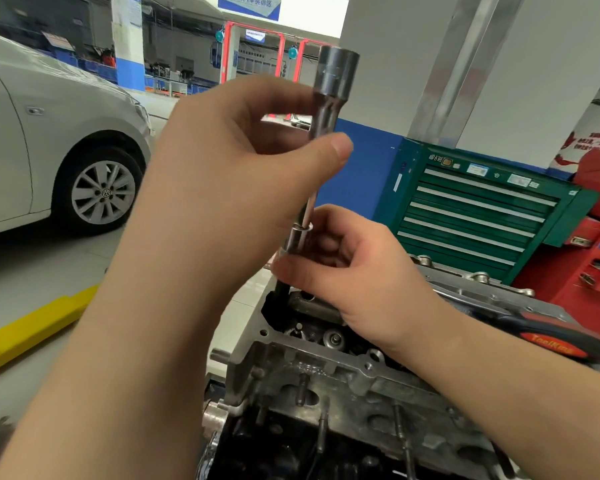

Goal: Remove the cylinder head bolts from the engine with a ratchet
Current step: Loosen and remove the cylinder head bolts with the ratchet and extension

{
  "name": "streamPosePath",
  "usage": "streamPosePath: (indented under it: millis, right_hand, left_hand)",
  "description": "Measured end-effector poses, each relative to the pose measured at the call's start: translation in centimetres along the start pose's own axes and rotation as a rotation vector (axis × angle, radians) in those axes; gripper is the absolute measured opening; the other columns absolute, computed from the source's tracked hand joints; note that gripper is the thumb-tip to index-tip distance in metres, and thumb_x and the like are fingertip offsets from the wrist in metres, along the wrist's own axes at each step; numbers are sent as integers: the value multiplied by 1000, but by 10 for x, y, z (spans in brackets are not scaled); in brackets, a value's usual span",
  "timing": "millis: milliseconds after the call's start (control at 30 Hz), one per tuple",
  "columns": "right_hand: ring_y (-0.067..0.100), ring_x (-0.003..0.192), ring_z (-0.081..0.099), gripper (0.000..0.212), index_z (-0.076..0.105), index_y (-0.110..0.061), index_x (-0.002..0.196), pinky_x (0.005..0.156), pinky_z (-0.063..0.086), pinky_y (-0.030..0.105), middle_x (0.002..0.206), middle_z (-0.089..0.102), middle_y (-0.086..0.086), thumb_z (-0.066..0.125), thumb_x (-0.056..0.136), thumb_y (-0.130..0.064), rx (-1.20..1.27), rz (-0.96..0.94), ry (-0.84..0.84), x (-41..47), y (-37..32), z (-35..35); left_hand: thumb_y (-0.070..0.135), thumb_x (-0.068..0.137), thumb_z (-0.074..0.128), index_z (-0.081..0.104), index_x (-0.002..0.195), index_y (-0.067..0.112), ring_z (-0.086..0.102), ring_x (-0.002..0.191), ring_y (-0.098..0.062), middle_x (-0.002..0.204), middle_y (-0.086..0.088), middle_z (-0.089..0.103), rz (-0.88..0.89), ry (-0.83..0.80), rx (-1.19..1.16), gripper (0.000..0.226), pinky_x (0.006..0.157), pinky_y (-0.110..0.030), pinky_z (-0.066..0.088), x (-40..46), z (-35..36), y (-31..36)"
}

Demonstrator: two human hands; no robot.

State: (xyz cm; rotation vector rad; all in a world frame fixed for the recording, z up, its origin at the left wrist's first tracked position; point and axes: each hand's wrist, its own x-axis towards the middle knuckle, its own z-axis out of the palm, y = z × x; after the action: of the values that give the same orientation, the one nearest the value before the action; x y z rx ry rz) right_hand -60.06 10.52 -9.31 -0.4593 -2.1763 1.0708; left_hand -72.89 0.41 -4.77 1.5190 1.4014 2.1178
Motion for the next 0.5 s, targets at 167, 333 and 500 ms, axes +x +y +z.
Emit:
streamPosePath:
  millis: [167,333,500]
  right_hand:
    - [25,103,71,38,67,-29,109,94,54,57,106,75,1,78,81,-52,-2,11,-30,2,1,0]
    - [21,107,73,27,68,-24,120,99,55,44,111,76,-1,70,93,-19,68,-22,-110,-4,0,-4]
    - [20,94,73,34,67,-31,100,94,56,53,96,75,-3,85,73,-39,-5,4,-29,1,-2,1]
  left_hand:
    - [44,73,86,80,93,42,77,81,-14,90,11,78,21,19,81,21,79,-45,64,1,-2,-2]
    - [28,83,77,73,107,39,80,82,-22,88,3,81,8,-51,-49,27,77,-50,66,1,-6,-3]
    - [30,77,90,80,104,33,79,85,-24,91,0,79,37,-78,-37,28,73,-43,66,4,-18,-8]
